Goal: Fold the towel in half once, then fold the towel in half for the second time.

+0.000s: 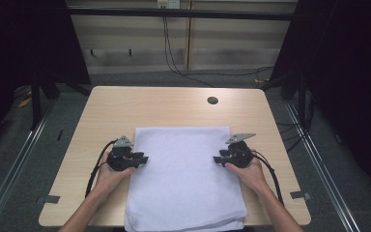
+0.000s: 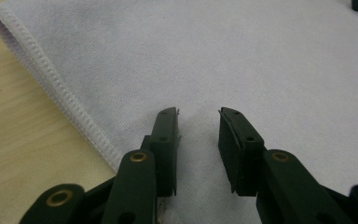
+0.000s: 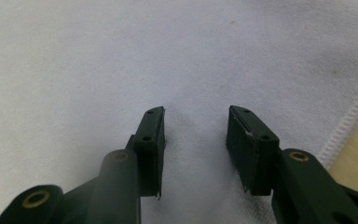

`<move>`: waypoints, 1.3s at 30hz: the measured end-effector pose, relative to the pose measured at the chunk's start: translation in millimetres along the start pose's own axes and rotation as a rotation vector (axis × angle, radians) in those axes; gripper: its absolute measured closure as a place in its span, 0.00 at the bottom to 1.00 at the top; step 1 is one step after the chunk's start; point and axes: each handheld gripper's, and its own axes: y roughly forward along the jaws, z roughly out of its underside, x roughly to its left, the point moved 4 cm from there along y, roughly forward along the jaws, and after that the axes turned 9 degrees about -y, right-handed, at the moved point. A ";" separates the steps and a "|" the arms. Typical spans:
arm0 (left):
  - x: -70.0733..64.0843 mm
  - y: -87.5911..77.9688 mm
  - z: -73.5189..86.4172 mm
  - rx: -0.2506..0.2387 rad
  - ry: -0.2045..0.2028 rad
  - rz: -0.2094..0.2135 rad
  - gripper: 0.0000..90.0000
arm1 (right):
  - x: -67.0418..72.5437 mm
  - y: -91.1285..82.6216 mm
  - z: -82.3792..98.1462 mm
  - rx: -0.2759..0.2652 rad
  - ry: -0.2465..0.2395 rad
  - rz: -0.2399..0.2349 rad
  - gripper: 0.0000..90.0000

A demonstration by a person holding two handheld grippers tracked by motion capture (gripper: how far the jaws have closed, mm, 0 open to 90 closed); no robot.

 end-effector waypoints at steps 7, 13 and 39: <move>-5.6 -4.4 5.1 0.022 0.026 -0.001 0.76 | 17.1 -11.2 12.2 -0.009 -0.005 -0.001 0.64; -16.7 -15.4 18.1 0.036 0.029 0.011 0.77 | 19.8 -17.2 18.6 -0.030 0.028 -0.046 0.64; -30.6 -61.7 38.6 0.018 0.004 0.091 0.69 | 24.5 -57.4 7.8 -0.095 0.039 -0.029 0.65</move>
